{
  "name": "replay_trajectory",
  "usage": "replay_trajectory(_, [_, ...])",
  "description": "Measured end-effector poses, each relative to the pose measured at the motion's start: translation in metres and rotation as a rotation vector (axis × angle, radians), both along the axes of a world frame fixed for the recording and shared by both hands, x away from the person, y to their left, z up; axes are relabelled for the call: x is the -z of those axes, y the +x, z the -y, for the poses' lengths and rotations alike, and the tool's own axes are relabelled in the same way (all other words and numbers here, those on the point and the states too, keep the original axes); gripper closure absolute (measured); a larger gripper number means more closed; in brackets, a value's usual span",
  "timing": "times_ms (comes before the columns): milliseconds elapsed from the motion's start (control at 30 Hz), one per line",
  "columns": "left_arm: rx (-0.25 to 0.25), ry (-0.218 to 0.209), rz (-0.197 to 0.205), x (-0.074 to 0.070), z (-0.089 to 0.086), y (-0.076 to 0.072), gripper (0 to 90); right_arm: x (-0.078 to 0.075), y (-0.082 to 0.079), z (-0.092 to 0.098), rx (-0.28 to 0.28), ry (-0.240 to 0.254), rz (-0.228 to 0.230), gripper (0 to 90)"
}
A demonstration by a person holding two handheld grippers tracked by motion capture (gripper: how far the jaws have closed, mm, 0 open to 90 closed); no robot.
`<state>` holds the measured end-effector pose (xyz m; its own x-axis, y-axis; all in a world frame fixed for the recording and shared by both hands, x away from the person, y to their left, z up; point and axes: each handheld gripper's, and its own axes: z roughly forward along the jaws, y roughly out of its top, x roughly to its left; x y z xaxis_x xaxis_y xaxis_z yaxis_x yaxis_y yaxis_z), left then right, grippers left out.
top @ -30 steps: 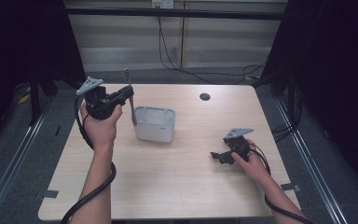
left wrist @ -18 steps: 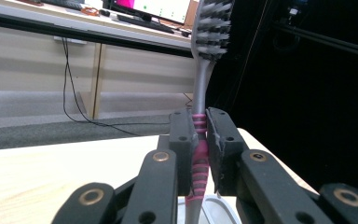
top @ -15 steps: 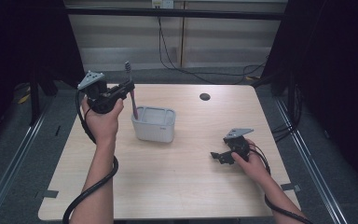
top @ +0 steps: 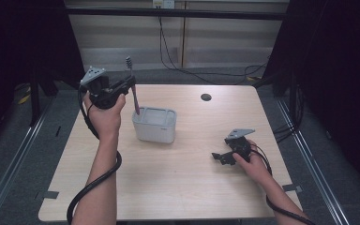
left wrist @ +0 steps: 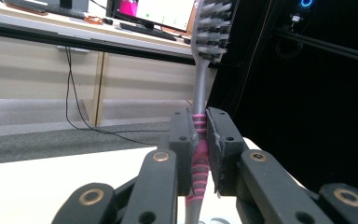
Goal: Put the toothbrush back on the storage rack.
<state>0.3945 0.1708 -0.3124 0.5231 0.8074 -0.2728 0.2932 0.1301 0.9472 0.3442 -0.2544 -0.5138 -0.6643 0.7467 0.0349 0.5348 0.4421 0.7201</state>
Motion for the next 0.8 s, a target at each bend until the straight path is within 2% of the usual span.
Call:
replay_trajectory(567, [-0.031,-0.007,0.007,0.017,-0.001,0.009,81.1,0.0,0.0,0.0,-0.004,-0.002,0.0,11.2])
replay_trajectory(800, [-0.04,0.006,0.012,0.027,0.0,0.013,81.0,0.0,0.0,0.0,-0.006,0.001,0.003,11.2])
